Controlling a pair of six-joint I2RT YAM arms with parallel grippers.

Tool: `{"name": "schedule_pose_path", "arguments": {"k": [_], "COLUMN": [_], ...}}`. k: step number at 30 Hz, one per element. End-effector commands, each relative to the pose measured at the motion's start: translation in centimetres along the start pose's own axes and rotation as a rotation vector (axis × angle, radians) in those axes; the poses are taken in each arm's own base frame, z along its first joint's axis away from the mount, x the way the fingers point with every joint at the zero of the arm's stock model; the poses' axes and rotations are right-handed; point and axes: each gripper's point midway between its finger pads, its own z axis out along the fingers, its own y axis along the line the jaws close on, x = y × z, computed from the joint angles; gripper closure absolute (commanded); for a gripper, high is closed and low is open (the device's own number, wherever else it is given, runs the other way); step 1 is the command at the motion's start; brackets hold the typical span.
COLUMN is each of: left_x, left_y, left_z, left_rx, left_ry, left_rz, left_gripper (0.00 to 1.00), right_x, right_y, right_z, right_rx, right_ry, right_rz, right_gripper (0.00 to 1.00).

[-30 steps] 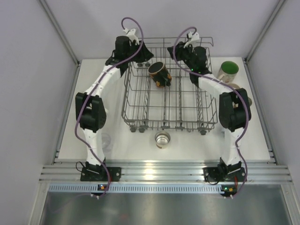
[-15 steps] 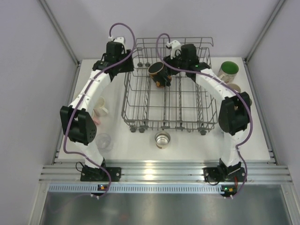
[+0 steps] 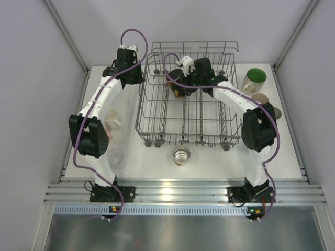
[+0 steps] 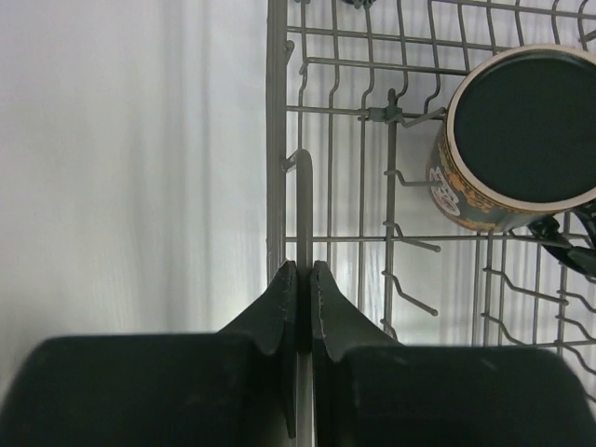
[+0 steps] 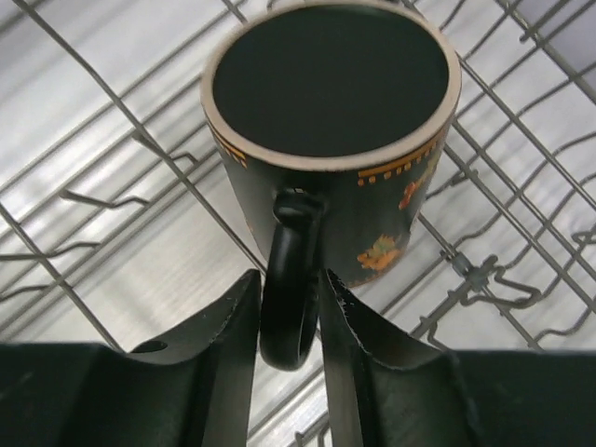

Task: Load the cups into the dish rack
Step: Place the cup upside down on the dish rack

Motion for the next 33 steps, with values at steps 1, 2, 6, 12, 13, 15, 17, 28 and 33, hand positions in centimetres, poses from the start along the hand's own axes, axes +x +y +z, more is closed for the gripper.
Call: {"name": "schedule_pose_path", "arguments": {"k": [1, 2, 6, 12, 13, 15, 17, 28, 33], "left_x": [-0.2, -0.2, -0.6, -1.8, -1.9, -2.3, -2.4, -2.7, -3.3], "left_y": [-1.5, -1.3, -1.0, 1.1, 1.3, 1.7, 1.6, 1.9, 2.1], "left_z": [1.0, 1.3, 1.7, 1.4, 1.4, 1.2, 1.3, 2.4, 2.6], "left_rx": [0.073, 0.073, 0.057, -0.046, -0.056, -0.07, -0.063, -0.077, -0.083], "left_ry": [0.023, 0.027, 0.022, -0.032, -0.036, -0.05, -0.051, -0.053, -0.066], "left_rz": [-0.065, -0.077, -0.121, -0.208, -0.227, -0.24, -0.243, -0.238, -0.213], "left_gripper": [1.0, 1.0, 1.0, 1.0, 1.0, 1.0, 1.0, 1.0, 1.0], "right_x": [-1.2, -0.4, -0.3, -0.4, -0.3, 0.0, 0.1, 1.1, 1.5], "right_y": [-1.8, -2.1, -2.9, -4.4, -4.6, -5.3, -5.6, -7.7, -7.9], "right_z": [-0.6, -0.6, -1.3, -2.1, -2.0, -1.7, -1.3, -0.5, -0.1], "right_rx": [0.094, 0.119, 0.185, 0.263, 0.269, 0.278, 0.271, 0.285, 0.29], "right_ry": [-0.043, -0.028, -0.067, -0.179, -0.185, -0.188, -0.19, -0.173, -0.165], "right_rz": [-0.048, -0.042, -0.031, 0.045, 0.068, 0.092, 0.113, 0.182, 0.198], "right_gripper": [0.72, 0.75, 0.98, 1.0, 1.0, 1.0, 1.0, 1.0, 1.0]}}
